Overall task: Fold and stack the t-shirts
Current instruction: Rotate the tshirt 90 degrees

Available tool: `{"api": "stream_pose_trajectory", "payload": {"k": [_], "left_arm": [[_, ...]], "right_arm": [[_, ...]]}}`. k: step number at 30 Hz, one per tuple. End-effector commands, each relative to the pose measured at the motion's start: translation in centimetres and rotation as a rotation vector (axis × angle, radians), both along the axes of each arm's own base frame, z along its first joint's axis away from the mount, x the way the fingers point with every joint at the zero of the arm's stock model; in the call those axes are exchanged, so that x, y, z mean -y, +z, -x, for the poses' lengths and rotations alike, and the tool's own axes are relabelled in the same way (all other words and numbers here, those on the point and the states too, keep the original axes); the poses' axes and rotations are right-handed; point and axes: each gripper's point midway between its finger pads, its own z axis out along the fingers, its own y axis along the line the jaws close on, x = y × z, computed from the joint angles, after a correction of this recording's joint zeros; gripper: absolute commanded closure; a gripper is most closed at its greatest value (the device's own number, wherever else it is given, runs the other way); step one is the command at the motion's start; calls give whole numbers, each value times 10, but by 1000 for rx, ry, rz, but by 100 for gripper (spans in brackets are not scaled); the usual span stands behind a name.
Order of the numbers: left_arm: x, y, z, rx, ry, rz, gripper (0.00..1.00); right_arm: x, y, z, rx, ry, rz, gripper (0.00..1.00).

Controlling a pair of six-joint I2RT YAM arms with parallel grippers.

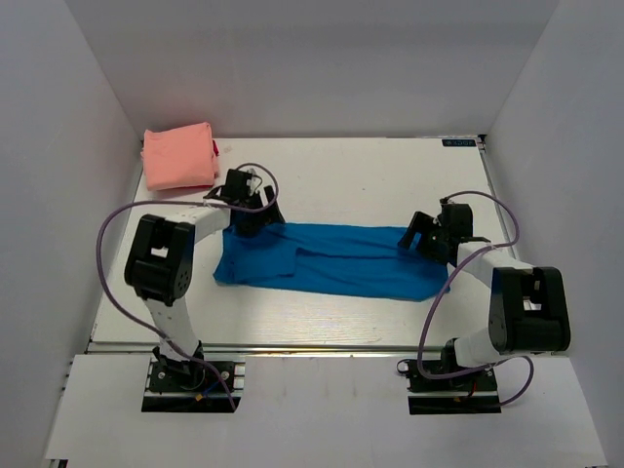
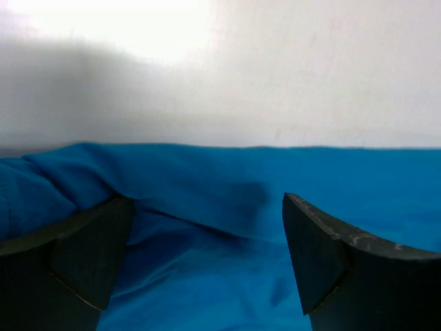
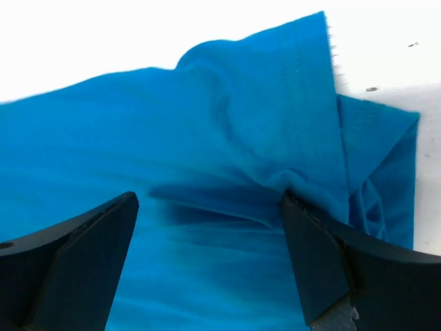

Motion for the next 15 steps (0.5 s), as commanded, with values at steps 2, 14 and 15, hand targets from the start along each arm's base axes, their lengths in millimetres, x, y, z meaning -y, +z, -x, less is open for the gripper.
{"api": "stream_pose_trajectory", "payload": {"k": [2,14,15], "left_arm": [[-15,-28,-43,-52,29,-88,0],[102,-21,-232,217,-173,207,0],[109,-19,-238,247,-181,248,0]], "right_arm": [[-13,-46,68,-235,22,-81,10],[-104,-38,157,-325,387,-132,10],[-109,-44,170,-344,418,-134,10]]}}
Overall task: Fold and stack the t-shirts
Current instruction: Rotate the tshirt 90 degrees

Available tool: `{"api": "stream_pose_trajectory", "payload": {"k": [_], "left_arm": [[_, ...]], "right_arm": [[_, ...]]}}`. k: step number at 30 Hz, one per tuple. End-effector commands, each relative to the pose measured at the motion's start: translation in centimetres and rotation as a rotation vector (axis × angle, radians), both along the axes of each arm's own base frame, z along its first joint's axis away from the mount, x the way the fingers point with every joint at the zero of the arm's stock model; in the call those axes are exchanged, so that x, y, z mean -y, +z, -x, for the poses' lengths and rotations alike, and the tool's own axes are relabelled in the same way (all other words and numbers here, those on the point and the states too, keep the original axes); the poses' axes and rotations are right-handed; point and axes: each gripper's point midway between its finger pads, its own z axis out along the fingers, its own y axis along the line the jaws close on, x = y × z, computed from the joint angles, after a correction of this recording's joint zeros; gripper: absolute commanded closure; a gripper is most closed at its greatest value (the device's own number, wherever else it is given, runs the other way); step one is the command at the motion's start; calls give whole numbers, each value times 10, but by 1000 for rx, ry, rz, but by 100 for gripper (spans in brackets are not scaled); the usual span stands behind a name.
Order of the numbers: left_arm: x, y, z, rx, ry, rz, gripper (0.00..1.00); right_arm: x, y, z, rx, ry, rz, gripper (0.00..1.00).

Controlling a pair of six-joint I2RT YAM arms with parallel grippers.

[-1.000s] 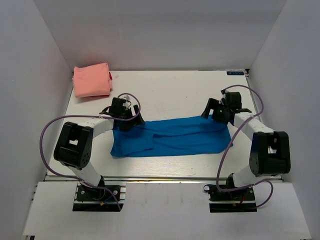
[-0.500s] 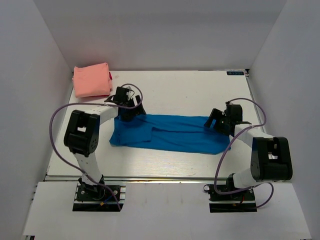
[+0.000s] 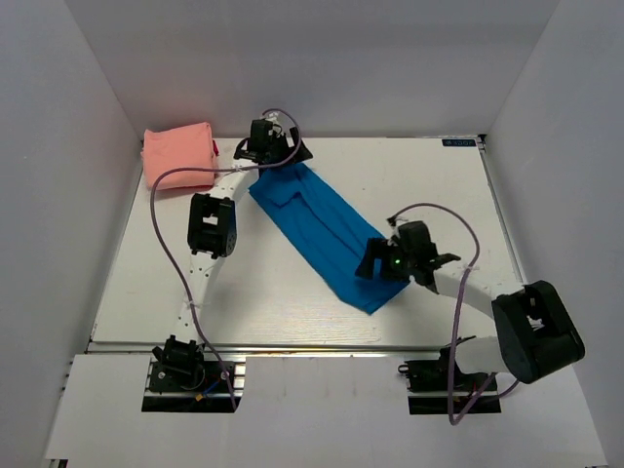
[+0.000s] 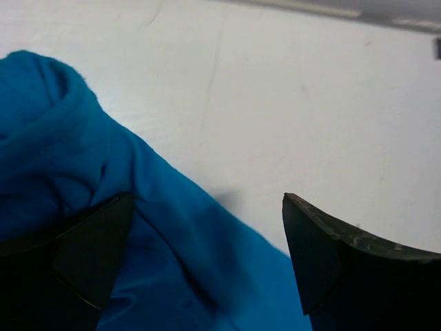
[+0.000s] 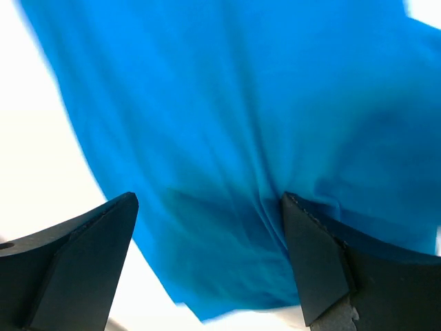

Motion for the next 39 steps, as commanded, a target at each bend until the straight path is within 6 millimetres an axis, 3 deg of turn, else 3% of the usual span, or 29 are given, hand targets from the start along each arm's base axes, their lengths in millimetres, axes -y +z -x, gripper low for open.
{"api": "stream_pose_trajectory", "payload": {"k": [1,2,4,6,9,11,13,17,21,26,31,32,34,35,36,37,38,39], "left_arm": [[33,-38,16,-69,-90,104,0],[42,-25,6,-23,-86,178,0],[54,-19,-1,9,-95,217,0],[73,-6,-4,53,-96,246,0],[88,-9,-2,73,-90,263,0],[95,-14,0,75,-91,259,0],[106,-11,4,91,-122,288,0],[118,-16,9,89,-122,312,0],[118,7,-3,166,-99,335,0],[127,57,-6,265,-116,393,0],[119,152,-5,450,-138,345,0],[114,188,3,504,-153,312,0],[105,226,13,556,-149,281,0],[96,224,16,545,-146,250,0],[89,269,31,605,-150,259,0],[86,283,38,624,-152,254,0],[76,277,42,599,-157,221,0],[70,310,59,639,-172,217,0]], "right_arm": [[-22,-45,114,-358,177,16,10],[-36,-46,132,-371,257,25,10],[-59,-47,158,-383,406,35,10],[-93,-34,187,-336,614,18,10],[-128,-22,205,-250,794,5,10],[-136,-17,213,-193,874,13,10],[-149,-1,213,-130,918,-23,10],[-158,19,195,-33,868,7,10],[-165,40,188,33,867,-11,10],[-168,59,167,104,794,23,10],[-156,77,130,215,606,121,10],[-156,86,123,243,577,114,10],[-150,92,110,278,513,152,10],[-147,93,107,271,481,157,10],[-149,101,103,284,465,153,10],[-143,104,92,308,411,178,10],[-145,109,88,303,370,160,10],[-143,111,83,309,348,169,10]]}}
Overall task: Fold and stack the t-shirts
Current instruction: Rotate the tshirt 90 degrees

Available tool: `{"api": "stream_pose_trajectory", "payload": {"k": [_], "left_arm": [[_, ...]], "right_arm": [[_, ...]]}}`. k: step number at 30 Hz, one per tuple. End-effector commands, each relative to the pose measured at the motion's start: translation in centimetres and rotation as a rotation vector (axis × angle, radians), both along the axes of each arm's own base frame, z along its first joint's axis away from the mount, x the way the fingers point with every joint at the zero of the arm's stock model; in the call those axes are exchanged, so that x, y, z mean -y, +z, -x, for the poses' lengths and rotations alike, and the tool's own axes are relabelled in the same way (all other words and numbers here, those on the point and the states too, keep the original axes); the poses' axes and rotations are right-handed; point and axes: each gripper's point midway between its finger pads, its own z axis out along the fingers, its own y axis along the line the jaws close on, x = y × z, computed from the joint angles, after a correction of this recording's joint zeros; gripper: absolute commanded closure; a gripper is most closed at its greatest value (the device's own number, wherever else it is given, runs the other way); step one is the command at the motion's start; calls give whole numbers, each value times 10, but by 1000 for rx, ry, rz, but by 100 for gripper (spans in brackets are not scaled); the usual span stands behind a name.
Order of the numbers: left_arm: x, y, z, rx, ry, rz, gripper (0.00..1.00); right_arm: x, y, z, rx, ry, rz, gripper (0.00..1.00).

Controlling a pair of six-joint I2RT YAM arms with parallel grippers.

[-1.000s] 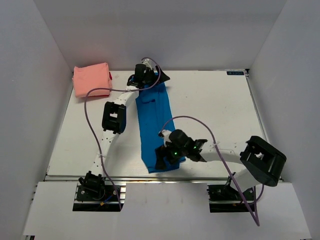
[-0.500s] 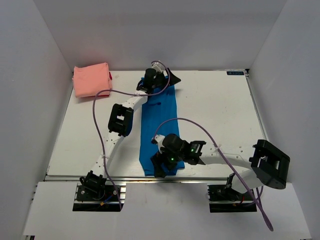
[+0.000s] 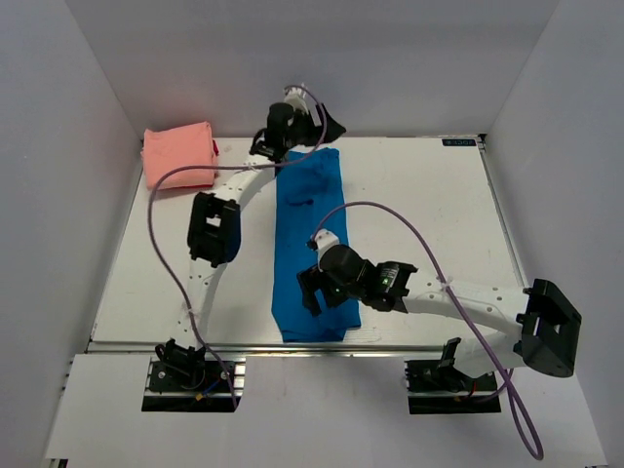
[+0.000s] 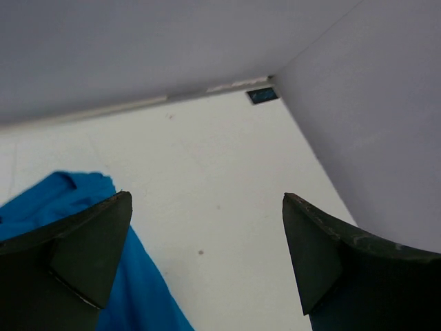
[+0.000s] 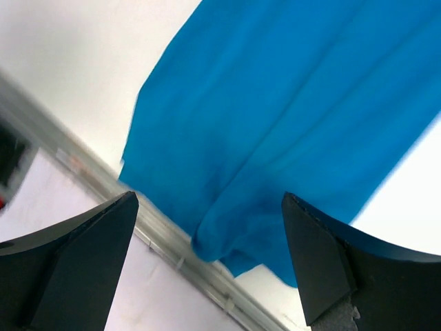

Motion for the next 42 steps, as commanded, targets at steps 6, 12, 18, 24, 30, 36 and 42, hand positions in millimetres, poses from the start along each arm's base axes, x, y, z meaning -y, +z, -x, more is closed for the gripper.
{"api": "stream_pose_trajectory", "payload": {"k": [6,12,18,24,30,36,42], "left_arm": [[-103,177,95,245,214,-153,0],[-175,100,216,88,365,-214,0],[-185,12,294,-133,300,-196,0],[-185,-40,336,-307,227,-218,0],[-176,-78,370,-409,122,-197,0],[-181,-99,392,-499,87,-240,0],[-171,-105,403,-518,7,-242,0]], "right_arm": [[24,49,-89,206,-369,1,10],[12,21,-157,148,-411,91,10],[-18,-30,-205,32,-357,136,10],[-9,-90,-238,-76,-419,213,10],[-5,-118,-272,-107,-462,246,10],[-11,-131,-322,-149,-513,198,10],[-42,-86,-315,-162,-400,68,10]]}}
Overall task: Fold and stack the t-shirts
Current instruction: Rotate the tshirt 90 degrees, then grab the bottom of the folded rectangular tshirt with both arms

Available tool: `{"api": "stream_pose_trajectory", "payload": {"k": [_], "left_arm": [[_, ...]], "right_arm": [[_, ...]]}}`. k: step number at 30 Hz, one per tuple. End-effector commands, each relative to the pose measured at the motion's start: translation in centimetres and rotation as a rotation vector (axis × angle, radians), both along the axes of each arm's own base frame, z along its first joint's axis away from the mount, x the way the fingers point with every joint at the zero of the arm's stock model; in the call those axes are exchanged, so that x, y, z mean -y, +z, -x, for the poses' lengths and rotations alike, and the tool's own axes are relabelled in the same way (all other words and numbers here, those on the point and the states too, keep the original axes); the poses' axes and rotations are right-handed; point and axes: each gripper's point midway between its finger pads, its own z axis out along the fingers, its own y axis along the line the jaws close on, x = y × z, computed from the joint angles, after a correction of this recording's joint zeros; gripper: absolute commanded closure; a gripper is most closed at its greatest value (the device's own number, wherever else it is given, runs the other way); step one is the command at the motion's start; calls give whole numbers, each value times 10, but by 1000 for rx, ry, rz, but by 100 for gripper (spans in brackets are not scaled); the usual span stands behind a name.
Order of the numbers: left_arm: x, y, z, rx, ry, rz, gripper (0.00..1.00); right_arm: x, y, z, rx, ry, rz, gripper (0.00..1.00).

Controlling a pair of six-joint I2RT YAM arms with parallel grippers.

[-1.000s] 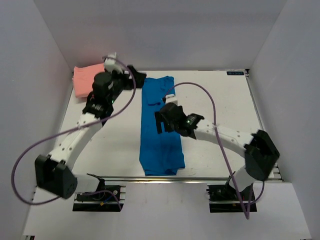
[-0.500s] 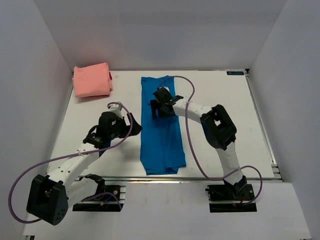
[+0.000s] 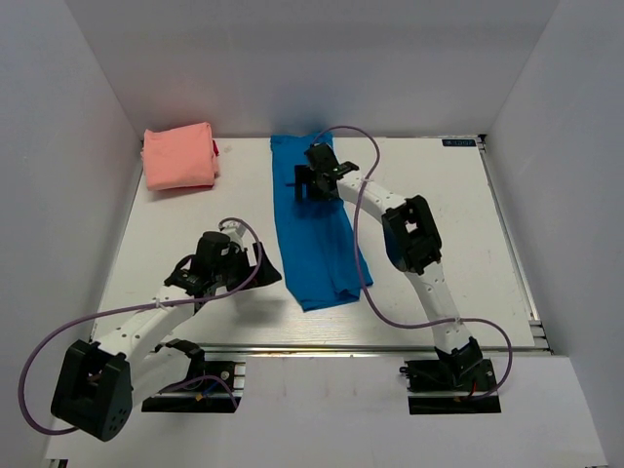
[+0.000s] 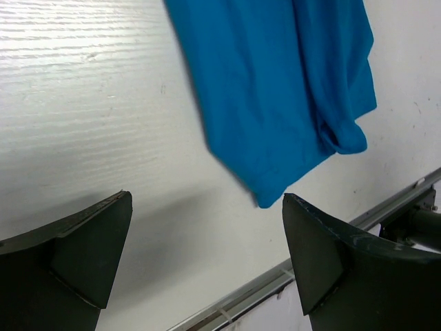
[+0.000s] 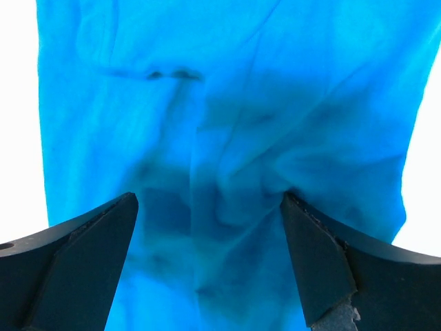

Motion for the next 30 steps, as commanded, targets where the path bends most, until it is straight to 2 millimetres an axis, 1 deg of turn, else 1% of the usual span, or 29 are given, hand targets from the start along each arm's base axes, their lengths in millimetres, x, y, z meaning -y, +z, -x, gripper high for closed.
{"api": "stream_pose_trajectory", "payload": {"k": [1,2,3,4,5,6,7,8,9,10,11,12,13,14,15,16,17,18,19,20,21,23,24,25,26,27,28,29,30], "left_arm": [[9,-8,15,-37,-73,15,0],[10,-11,16,-51,-80,16,0],[15,-13,21,-62,-104,28,0],[21,-11,20,-49,-129,43,0],[23,-16,25,-63,-144,44,0],[25,-21,27,-80,-153,37,0],[29,-21,31,-80,-173,36,0],[30,-23,31,-80,-176,28,0],[33,-22,32,-72,-188,31,0],[39,-26,36,-71,-214,31,0],[40,-30,39,-88,-215,22,0],[44,-29,40,-88,-229,22,0],[49,-27,41,-84,-242,6,0],[46,-35,43,-107,-235,-33,3],[47,-37,46,-111,-240,-46,5],[51,-38,49,-112,-260,-58,8],[53,-41,53,-124,-272,-65,10],[56,-43,55,-125,-284,-67,11],[56,-46,56,-128,-287,-82,13],[60,-48,59,-125,-305,-81,16],[61,-50,56,-118,-297,-87,17],[66,-55,60,-135,-313,-105,26],[65,-57,57,-128,-302,-113,28],[69,-58,55,-129,-300,-119,31],[68,-61,56,-136,-300,-124,33],[70,-61,54,-126,-295,-140,38],[70,-64,55,-129,-300,-151,39],[71,-65,53,-129,-294,-160,39],[73,-65,55,-133,-296,-157,46]], "right_arm": [[-7,8,42,-103,91,-39,10],[-13,42,41,-38,107,-87,10],[-7,40,51,-52,114,-84,10],[-7,51,55,-30,122,-97,10],[-11,102,62,52,154,-183,10],[-4,97,73,39,163,-177,10],[2,105,77,49,161,-187,10],[17,121,97,69,157,-209,10],[25,121,102,78,146,-203,10],[31,144,108,136,146,-228,10],[48,123,130,93,141,-198,10],[55,118,138,82,137,-190,10],[64,129,146,90,119,-202,10],[82,91,171,3,103,-152,10],[95,103,178,34,80,-147,10],[111,86,189,-10,5,-130,10],[125,67,202,-48,-28,-99,10],[138,69,213,-42,-57,-102,10],[142,66,218,-58,-65,-114,10],[145,63,225,-71,-59,-113,10],[153,53,239,-102,-61,-99,10],[157,55,249,-99,-41,-110,10],[165,39,259,-134,-47,-86,10],[165,39,260,-128,-43,-92,10],[165,36,263,-137,-32,-96,10],[167,26,269,-149,-18,-83,10],[163,27,267,-136,-1,-102,10],[158,22,272,-156,31,-122,10],[157,19,273,-160,39,-128,10]]}}
